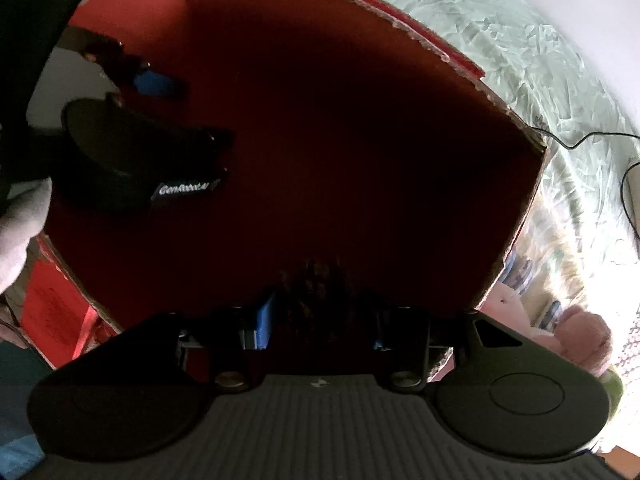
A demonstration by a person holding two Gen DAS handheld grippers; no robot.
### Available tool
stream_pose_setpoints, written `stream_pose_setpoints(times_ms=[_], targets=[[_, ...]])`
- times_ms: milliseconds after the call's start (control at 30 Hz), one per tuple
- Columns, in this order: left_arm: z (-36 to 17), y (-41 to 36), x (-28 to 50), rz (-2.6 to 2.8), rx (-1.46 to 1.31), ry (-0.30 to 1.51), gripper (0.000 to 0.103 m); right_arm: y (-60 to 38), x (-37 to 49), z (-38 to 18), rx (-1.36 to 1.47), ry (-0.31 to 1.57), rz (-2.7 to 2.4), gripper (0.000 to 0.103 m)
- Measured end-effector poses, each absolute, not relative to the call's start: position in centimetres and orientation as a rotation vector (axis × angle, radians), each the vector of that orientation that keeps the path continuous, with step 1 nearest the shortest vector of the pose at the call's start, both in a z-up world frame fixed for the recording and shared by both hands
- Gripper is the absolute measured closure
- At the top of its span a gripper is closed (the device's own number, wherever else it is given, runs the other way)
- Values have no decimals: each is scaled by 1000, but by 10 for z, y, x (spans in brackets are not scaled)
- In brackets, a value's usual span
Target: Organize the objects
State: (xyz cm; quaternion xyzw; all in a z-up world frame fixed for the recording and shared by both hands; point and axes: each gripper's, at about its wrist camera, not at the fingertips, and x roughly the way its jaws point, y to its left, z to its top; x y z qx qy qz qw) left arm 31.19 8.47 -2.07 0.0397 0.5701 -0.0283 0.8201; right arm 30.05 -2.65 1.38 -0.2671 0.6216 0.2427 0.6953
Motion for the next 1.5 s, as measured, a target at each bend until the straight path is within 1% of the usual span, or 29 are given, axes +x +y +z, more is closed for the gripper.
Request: stream_pose_setpoints(times_ms=[167, 367, 467, 533, 667, 967, 1267, 1400, 1500], targets=[[-20, 84, 313, -60, 93, 1210, 50, -28, 300, 13, -576, 1374, 531, 55], [-19, 83, 313, -56, 107, 1198, 50, -39, 308, 24, -452, 1284, 485, 56], [-18, 84, 313, -35, 103, 1190, 50, -41, 310, 27, -402, 1233, 470, 64], [-18, 84, 313, -21, 103, 1187, 50, -40, 314, 24, -371, 1203, 457, 65], [-18, 84, 312, 9, 106, 1181, 49, -33, 322, 25, -366, 1168, 422, 73], [-19, 90, 313, 60, 72, 1187, 49, -24, 330, -10, -482, 1234, 421, 75], [-18, 88, 314, 52, 88, 1181, 49, -26, 309, -12, -507, 1346, 464, 75], [-16, 86, 313, 53, 107, 1165, 49, -29, 303, -13, -479, 1347, 458, 75], [-16, 85, 312, 59, 127, 1149, 49, -36, 303, -6, -393, 1280, 443, 75]])
